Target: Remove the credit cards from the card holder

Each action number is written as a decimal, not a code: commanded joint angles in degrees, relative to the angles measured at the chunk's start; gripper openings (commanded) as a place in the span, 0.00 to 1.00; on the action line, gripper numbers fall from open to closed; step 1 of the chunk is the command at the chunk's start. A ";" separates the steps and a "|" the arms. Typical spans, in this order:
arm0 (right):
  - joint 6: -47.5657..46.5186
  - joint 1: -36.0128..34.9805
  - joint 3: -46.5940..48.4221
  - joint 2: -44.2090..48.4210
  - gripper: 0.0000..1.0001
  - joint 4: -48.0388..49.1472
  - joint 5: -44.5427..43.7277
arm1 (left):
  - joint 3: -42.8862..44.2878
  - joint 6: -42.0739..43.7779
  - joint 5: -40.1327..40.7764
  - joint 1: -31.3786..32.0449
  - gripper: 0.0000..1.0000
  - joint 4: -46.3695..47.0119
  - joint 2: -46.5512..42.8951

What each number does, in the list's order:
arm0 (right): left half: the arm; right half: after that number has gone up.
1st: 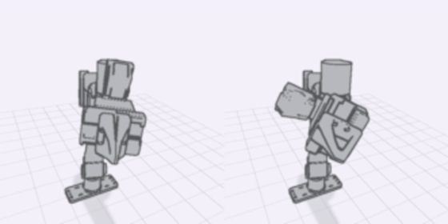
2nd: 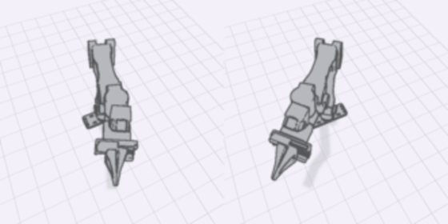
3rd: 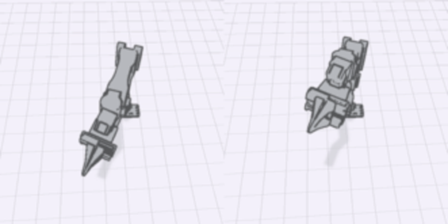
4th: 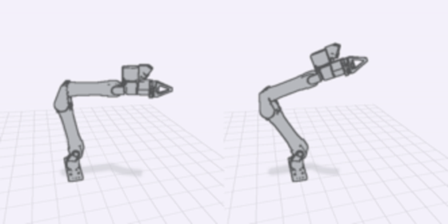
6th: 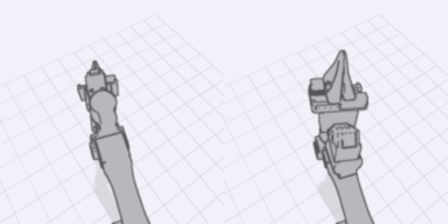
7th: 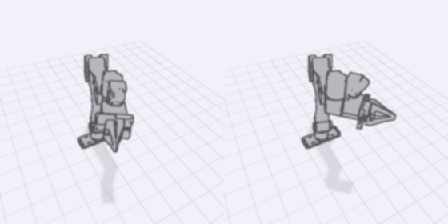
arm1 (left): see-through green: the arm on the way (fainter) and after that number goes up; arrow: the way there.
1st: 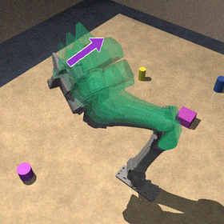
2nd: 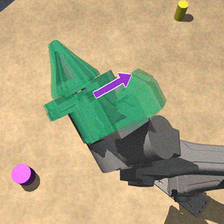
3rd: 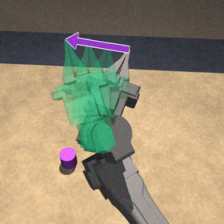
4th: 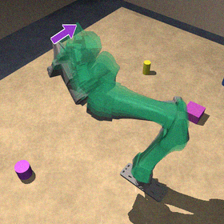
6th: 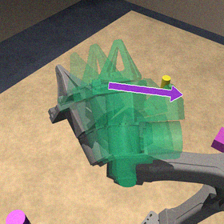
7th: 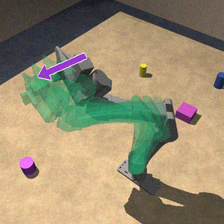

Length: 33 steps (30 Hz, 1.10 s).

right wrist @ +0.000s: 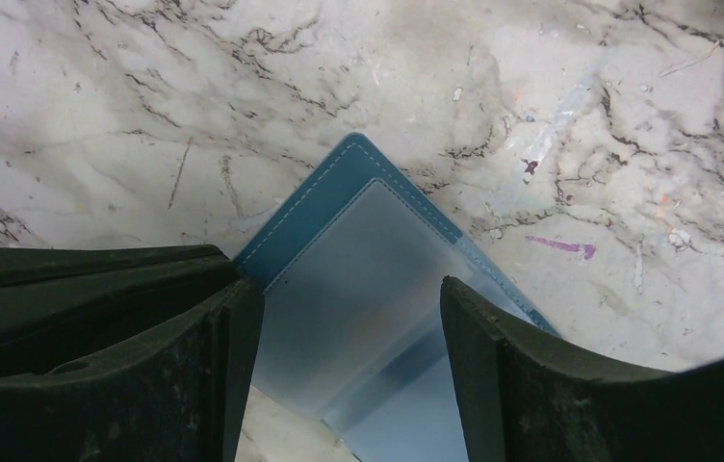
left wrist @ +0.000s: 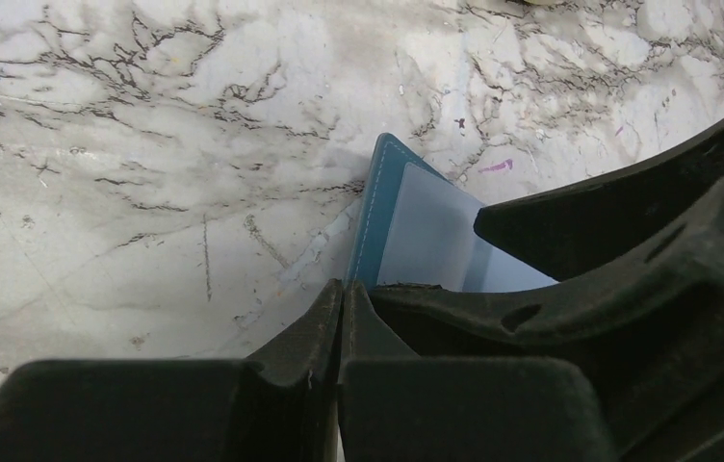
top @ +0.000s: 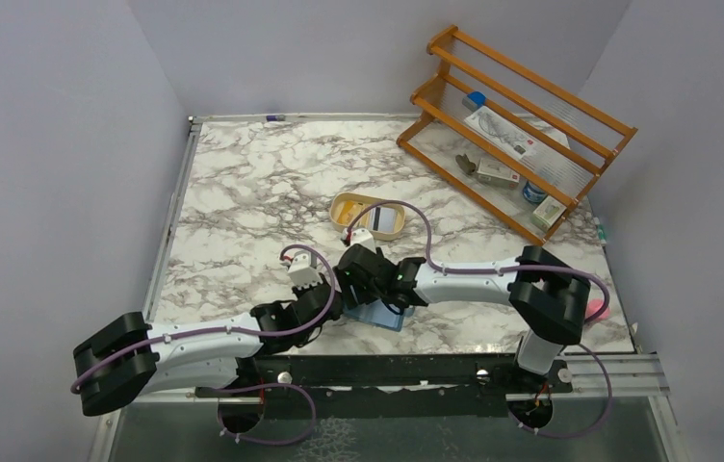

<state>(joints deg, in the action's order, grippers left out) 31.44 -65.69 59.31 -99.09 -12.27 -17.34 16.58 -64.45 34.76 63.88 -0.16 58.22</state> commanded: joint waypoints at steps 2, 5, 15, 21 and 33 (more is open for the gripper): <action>0.94 -1.14 -0.03 -1.47 0.73 -0.89 -3.40 | -0.81 -0.41 2.11 0.29 0.00 0.63 -2.49; 1.15 -1.35 -0.84 -1.24 0.72 -1.53 -3.97 | -1.10 -0.51 2.20 0.28 0.00 0.60 -2.74; 2.27 -2.66 -4.20 -0.45 0.72 -5.55 -7.86 | -1.72 -0.68 2.67 0.28 0.00 0.25 -4.23; 3.46 -3.30 -6.11 2.33 0.72 -10.54 -11.11 | -1.32 -0.36 3.23 0.28 0.00 -1.75 -5.35; 3.79 -3.48 -9.99 7.46 0.73 -10.97 -12.04 | -2.65 3.61 -1.18 0.28 0.00 6.22 -2.82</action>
<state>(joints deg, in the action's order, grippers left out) 35.05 -68.69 50.43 -91.29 -23.79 -28.12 15.16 -64.36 36.45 63.88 -1.28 53.25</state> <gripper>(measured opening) 0.726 0.003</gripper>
